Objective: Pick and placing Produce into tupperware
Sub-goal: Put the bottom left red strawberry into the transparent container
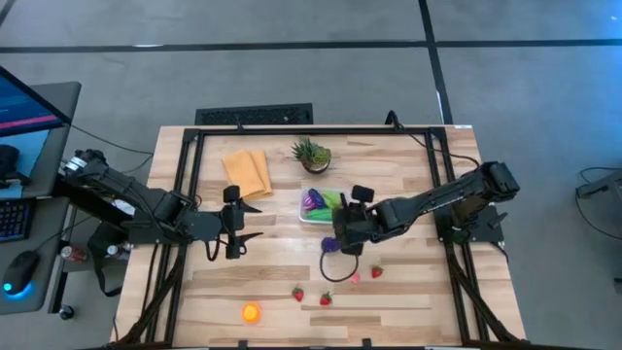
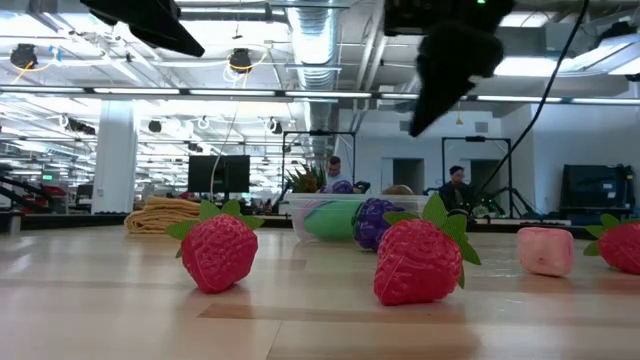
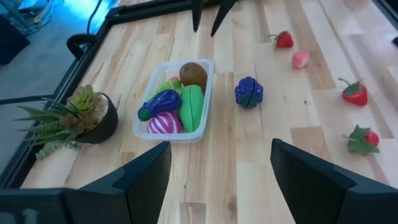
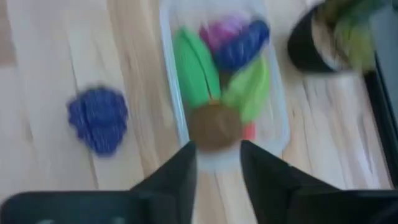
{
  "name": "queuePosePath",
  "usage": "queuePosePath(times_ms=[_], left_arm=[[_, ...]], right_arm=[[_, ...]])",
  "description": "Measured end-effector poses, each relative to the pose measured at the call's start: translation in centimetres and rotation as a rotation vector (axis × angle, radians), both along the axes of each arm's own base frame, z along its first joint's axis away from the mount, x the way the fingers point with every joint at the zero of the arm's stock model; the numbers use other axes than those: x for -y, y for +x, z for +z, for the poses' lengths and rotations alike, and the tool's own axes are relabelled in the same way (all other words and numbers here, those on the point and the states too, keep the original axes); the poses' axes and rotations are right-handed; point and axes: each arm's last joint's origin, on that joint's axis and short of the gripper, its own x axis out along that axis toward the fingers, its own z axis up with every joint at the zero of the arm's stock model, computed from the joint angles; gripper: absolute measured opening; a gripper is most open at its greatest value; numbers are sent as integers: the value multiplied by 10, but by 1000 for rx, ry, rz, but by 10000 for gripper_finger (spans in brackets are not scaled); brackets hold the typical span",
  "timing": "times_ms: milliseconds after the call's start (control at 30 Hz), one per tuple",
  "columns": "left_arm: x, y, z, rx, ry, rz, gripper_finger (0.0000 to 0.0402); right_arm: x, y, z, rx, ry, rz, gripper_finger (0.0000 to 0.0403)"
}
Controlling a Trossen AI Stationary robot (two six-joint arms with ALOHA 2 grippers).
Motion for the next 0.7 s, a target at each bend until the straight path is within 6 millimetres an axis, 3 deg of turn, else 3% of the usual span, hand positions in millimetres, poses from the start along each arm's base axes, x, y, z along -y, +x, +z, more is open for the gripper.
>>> queuePosePath(times_ms=[300,500,700], left_arm=[[9,15,-21,-111,7,-38,265],[15,23,-32,-182,-63,-99,265],[23,24,-34,-196,-148,-160,265]], right_arm=[[-16,-44,-1,-182,-59,-250,251],[-42,-76,4,-192,-155,-349,265],[-77,-105,7,-61,-212,-332,265]])
